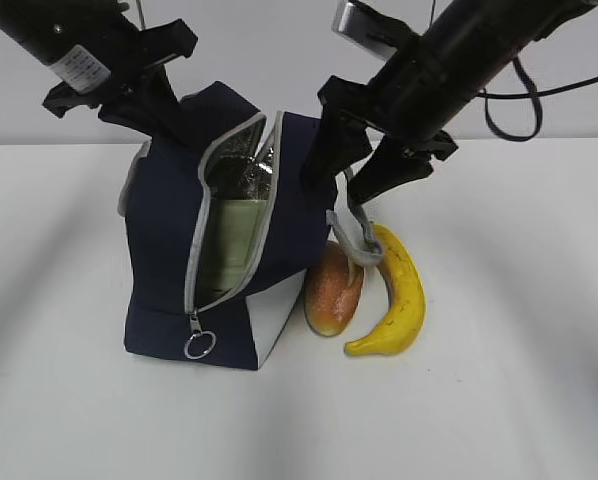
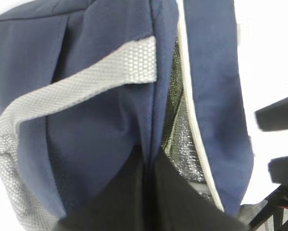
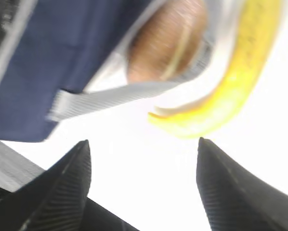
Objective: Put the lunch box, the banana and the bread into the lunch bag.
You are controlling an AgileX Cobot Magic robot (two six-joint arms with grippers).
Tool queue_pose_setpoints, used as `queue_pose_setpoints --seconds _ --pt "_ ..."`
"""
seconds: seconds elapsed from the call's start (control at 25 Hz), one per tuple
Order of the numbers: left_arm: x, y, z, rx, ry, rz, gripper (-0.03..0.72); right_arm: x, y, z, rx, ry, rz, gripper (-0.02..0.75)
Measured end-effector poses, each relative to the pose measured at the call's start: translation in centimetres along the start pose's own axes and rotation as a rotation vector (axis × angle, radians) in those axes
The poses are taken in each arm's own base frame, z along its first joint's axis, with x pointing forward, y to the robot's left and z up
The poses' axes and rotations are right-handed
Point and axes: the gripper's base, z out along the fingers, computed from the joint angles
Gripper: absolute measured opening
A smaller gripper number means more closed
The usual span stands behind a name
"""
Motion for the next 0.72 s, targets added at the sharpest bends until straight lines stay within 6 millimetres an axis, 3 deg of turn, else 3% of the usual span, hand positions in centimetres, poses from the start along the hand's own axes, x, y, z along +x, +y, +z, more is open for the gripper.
queue_pose_setpoints --seconds 0.28,0.56,0.72 --pt "0.0 0.0 0.0 -0.003 0.0 0.001 -0.003 2.3 -0.8 -2.0 0.242 0.069 0.014 0.503" --pt "0.0 0.0 0.0 -0.002 0.002 0.001 -0.003 5.1 -3.5 -0.6 0.417 0.204 0.109 0.503" --pt "0.0 0.0 0.0 -0.003 0.003 0.002 -0.003 5.0 -4.2 0.0 0.447 0.171 0.106 0.503"
